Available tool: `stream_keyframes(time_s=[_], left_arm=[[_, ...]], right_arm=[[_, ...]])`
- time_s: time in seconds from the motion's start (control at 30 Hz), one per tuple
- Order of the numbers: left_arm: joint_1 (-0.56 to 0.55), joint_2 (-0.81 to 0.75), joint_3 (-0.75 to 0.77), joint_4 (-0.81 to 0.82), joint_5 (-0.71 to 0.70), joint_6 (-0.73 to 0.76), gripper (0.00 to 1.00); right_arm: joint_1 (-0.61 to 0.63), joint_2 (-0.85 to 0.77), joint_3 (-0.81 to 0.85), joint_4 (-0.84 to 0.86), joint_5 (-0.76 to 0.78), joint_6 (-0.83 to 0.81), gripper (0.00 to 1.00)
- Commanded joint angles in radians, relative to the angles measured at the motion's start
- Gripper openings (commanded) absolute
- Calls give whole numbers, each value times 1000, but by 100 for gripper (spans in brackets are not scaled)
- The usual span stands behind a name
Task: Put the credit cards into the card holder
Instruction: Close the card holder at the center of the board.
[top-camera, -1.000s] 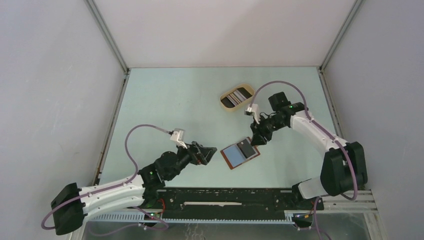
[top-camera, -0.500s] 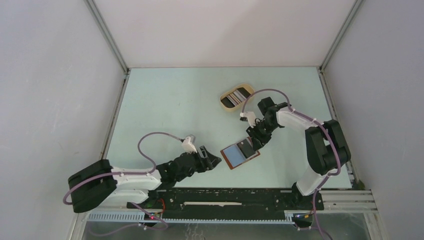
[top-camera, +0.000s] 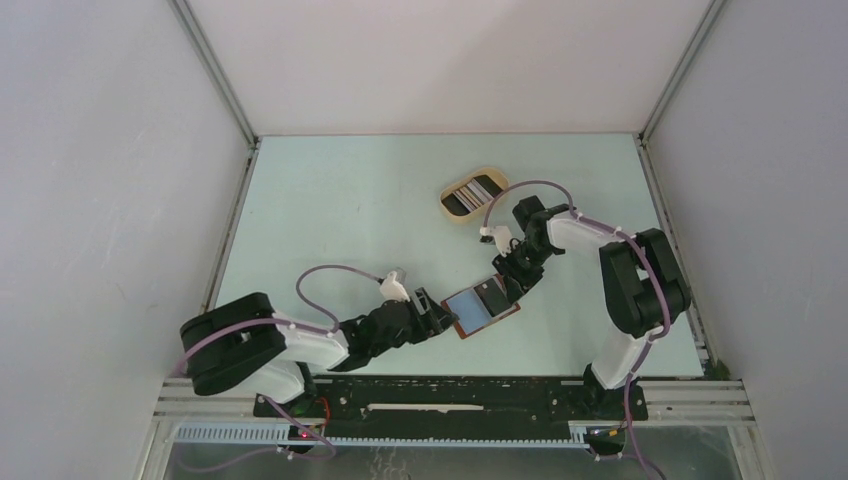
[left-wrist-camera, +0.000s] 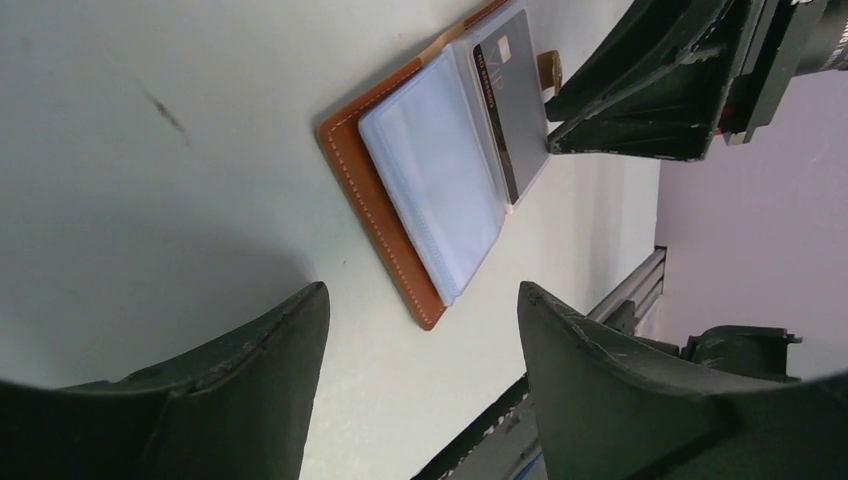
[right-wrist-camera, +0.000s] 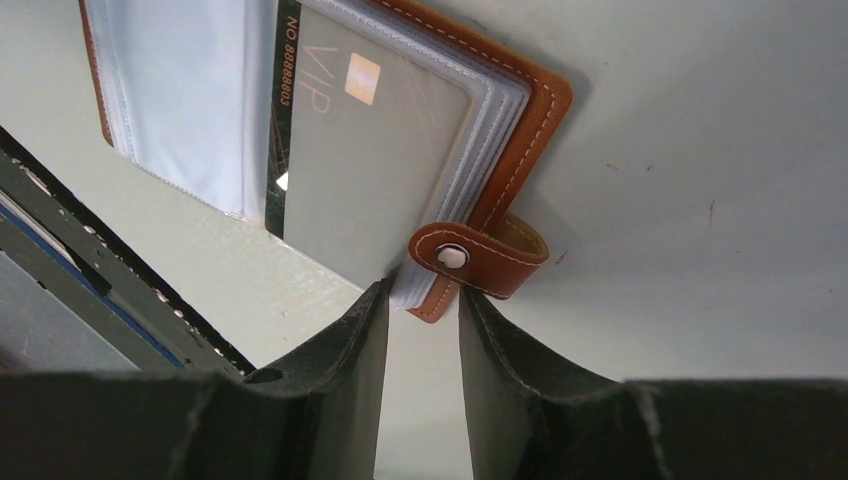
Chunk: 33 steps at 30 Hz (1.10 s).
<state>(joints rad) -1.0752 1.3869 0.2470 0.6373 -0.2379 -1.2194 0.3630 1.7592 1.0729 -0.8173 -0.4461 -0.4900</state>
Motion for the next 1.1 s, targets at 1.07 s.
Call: stream_keyframes(time_s=[1.07], left_arm=[[78, 305, 73, 561, 183, 4, 72]], right_arm=[[40, 85, 53, -35, -23, -7, 40]])
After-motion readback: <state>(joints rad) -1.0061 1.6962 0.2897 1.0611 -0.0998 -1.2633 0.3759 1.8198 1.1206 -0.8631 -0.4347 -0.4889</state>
